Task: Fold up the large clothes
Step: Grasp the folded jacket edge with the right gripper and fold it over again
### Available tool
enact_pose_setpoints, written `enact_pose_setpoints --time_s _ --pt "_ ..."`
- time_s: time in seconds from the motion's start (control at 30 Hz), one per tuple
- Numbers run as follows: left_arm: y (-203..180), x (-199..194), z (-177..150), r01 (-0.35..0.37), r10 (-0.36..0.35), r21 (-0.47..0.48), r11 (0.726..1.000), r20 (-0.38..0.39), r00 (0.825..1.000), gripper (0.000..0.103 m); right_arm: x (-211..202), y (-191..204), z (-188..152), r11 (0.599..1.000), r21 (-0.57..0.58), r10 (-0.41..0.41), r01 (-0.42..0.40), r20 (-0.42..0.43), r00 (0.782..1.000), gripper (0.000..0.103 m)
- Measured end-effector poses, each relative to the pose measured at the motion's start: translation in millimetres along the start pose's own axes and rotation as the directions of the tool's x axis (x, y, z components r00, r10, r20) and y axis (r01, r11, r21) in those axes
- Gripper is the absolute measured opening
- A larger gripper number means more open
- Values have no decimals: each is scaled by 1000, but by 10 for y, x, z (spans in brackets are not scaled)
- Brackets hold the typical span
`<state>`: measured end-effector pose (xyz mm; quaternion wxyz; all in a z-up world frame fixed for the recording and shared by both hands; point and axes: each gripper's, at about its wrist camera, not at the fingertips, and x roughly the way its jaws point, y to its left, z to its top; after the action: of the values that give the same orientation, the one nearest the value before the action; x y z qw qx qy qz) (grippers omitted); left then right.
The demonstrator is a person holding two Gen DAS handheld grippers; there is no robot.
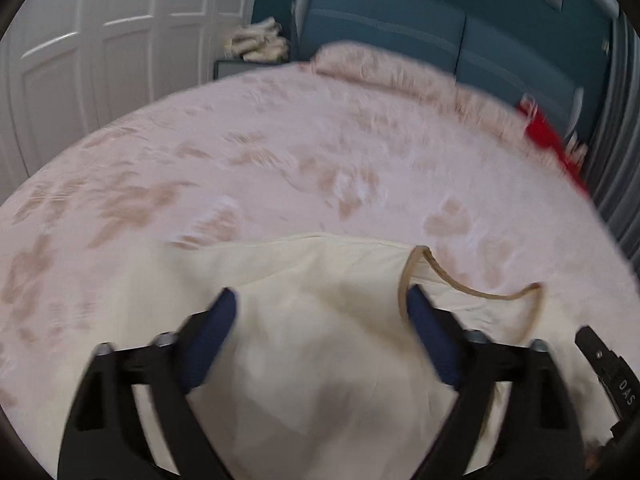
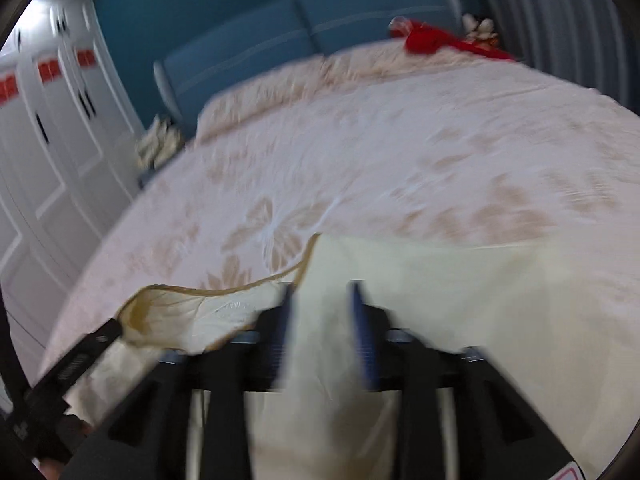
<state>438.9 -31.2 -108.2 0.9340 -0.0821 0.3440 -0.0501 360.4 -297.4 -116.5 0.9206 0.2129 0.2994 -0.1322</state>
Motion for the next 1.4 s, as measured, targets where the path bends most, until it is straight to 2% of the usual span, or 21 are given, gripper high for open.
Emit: enact_pose_setpoints --time_s 0.07,0.13,0.17,0.23,0.33,0.37,0.43,0.53,0.57,0.63,0.7,0.73,0.8,0.87,0.9,0.93,1.0,1.07,1.17,1.23,1.4 --pt "187 -471 -18 32 -33 33 999 31 999 97 -546 -157 -97 1000 -18 23 -23 6 1000 62" --pt "404 -894 -99 55 -56 73 996 7 998 98 -993 -328 -244 999 -35 34 -34 -14 999 68" --pt "568 -1134 -184 66 -63 89 994 -29 998 98 -1317 -477 -400 999 -38 29 -31 -45 999 73" --pt "866 -1463 -393 77 -68 86 993 -108 992 98 -1748 -703 -638 999 -38 2 -6 -93 996 75" --pt "1408 -1843 -909 49 -40 26 998 -273 961 98 -2470 -1196 -1126 994 4 -107 110 -189 976 76" --pt "1613 -1974 -1128 27 -32 -19 999 -324 945 98 -2632 -1332 -1252 990 30 -129 138 -217 968 76" --pt "1898 -2175 -1468 14 -56 -113 994 -383 922 98 -2991 -1662 -1579 975 121 -148 187 -278 949 77" --pt "2197 -2389 -1963 -7 -118 -271 963 -445 888 98 -3307 -2033 -2030 937 278 -104 211 -355 929 77" --pt "2201 -2423 -2017 -3 -126 -285 959 -435 891 98 -3359 -2083 -2133 929 315 -73 194 -359 931 77" --pt "2091 -2514 -2047 12 -119 -253 967 -413 903 98 -3409 -2082 -2207 925 338 -51 170 -335 941 77" --pt "1955 -2486 -2053 59 -160 -243 968 -420 893 98 -3400 -2035 -2237 930 340 -24 140 -323 946 81" --pt "1853 -2430 -2062 81 -180 -236 968 -436 882 98 -3378 -2025 -2234 928 350 -11 128 -319 948 81" --pt "1695 -2360 -2092 67 -148 -186 980 -462 874 97 -3295 -1998 -2217 916 387 23 104 -310 951 81" --pt "1569 -2350 -2074 78 -144 -160 984 -456 878 82 -3213 -1969 -2194 902 424 53 80 -293 955 81" --pt "1521 -2348 -2071 88 -158 -170 982 -462 873 75 -3180 -1933 -2155 899 431 58 77 -291 955 76" --pt "1496 -2355 -2059 100 -177 -186 978 -466 867 62 -3138 -1890 -2130 897 437 72 67 -293 953 69" --pt "1452 -2434 -2010 92 -162 -171 981 -457 874 46 -3094 -1780 -2071 906 415 66 78 -322 944 27" --pt "1464 -2563 -1984 90 -147 -146 985 -450 881 15 -3128 -1630 -2023 933 344 15 111 -343 939 8" --pt "1592 -2756 -1914 118 -183 -173 978 -439 880 10 -3339 -1538 -1936 950 299 8 91 -316 949 5" --pt "1610 -2925 -1855 139 -195 -161 977 -421 886 7 -3507 -1504 -1881 958 278 23 66 -303 953 5" --pt "1583 -3392 -1856 187 -220 -119 975 -417 882 6 -3933 -1365 -1837 988 149 12 42 -343 939 4"
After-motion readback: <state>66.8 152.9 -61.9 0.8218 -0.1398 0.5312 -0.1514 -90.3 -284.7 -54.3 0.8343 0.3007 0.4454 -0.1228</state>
